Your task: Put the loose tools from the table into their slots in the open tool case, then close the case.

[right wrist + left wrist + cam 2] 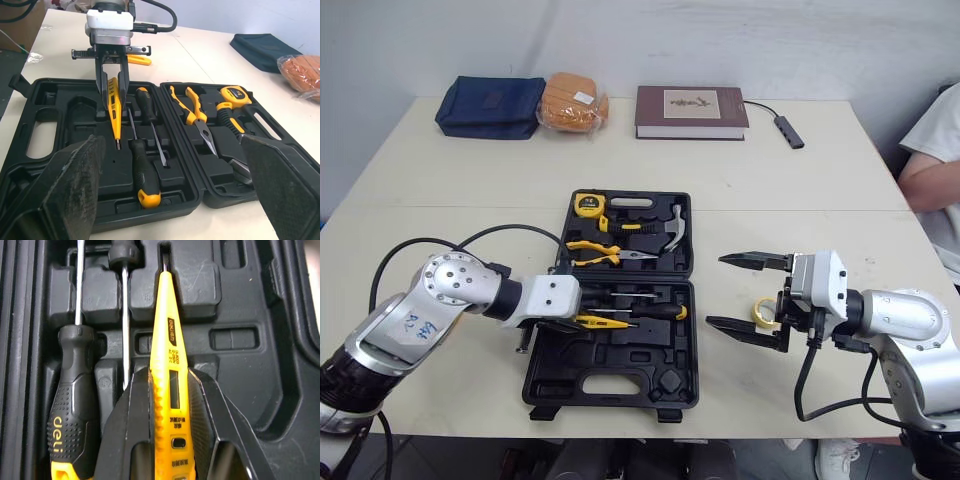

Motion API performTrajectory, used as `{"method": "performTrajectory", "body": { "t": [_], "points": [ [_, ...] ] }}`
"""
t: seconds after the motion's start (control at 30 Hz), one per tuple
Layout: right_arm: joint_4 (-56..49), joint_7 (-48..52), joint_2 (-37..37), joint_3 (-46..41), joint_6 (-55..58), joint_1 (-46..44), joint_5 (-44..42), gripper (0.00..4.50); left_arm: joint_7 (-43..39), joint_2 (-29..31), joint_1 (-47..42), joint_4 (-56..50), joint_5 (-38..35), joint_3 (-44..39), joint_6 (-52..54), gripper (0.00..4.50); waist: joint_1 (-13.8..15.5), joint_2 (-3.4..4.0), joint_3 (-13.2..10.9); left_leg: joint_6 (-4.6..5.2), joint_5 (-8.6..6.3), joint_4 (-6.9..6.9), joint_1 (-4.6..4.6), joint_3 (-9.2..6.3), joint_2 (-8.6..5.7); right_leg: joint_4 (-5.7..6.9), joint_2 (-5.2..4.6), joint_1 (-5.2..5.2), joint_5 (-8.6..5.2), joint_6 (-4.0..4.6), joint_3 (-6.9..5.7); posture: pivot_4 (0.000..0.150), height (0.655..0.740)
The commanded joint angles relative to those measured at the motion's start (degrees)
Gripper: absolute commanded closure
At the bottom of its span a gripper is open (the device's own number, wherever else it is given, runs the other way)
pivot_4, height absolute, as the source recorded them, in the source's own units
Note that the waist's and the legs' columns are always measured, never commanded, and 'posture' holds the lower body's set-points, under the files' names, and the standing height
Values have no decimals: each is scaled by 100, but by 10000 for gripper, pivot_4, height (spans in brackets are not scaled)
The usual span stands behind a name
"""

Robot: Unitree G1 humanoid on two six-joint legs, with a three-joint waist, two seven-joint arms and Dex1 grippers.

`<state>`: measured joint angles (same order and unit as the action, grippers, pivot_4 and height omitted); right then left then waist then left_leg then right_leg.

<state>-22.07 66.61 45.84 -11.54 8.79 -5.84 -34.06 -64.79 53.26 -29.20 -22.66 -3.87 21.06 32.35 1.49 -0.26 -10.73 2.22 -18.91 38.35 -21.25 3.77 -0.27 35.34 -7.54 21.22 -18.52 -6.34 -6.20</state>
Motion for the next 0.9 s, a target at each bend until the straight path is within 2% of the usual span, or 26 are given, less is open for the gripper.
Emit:
{"method": "performTrajectory", "body": {
  "t": [0.03, 0.23, 0.3, 0.4, 0.43, 0.67, 0.8, 0.9],
  "points": [
    [-148, -22, -52, -5, -106, -17, -21, 0, -178, 133, 40, -29, 206, 220, 108, 42147, -2, 0, 0, 0, 0, 0, 0, 0, 0, 0, 0, 0, 0, 0, 0, 1500, 7400],
    [-134, -17, -94, 10, -124, -16, 17, 0, -138, -62, -77, 24, 179, 152, 134, 42147, -6, 0, 0, 0, 0, -1, 1, 1, 1, 0, 1, 1, 0, 0, 0, 1500, 7400],
    [-119, -18, -113, 14, -133, -9, 30, 0, -207, -52, -89, -28, 152, 129, 155, 31973, 5, 0, 0, 0, 0, 2, -1, 1, 0, 1, 1, 0, 0, 0, 0, 1500, 7400],
    [-107, -6, -141, 13, -143, 15, 57, 0, -238, -96, -185, -81, 83, -9, -119, 21720, -2, 0, 0, 1, 0, 6, -2, -1, 0, 1, 0, -1, 0, 0, 0, 1500, 7400],
    [-109, 2, -145, 14, -146, 26, 63, 0, -320, -114, -227, -157, -88, -115, -65, 16532, -3, 0, 0, 1, 0, 4, -2, -1, 0, 0, 0, -1, 0, 0, -1, 1500, 7400],
    [-173, 14, -140, -46, -103, 144, 29, 0, -947, 98, -377, -627, -1290, -943, 324, 16532, -11, -1, -1, 1, 0, 11, -8, -3, 3, 3, 2, 5, 0, 0, -1, 1500, 7400],
    [-198, -11, -179, 38, -94, 194, 42, 0, -653, -429, 79, -137, -1546, -1586, -785, 16532, -8, 0, -1, 1, 0, 14, -6, -3, 1, 4, 0, 1, 0, 0, -2, 1500, 7400],
    [-162, 4, -180, 65, -90, 152, 35, 0, -597, -795, 554, 132, -1936, -2127, -1181, 16532, -10, -1, -1, 1, -1, 25, -6, -7, 2, 8, 0, -3, 0, 0, -4, 1500, 7400]
  ]
}}
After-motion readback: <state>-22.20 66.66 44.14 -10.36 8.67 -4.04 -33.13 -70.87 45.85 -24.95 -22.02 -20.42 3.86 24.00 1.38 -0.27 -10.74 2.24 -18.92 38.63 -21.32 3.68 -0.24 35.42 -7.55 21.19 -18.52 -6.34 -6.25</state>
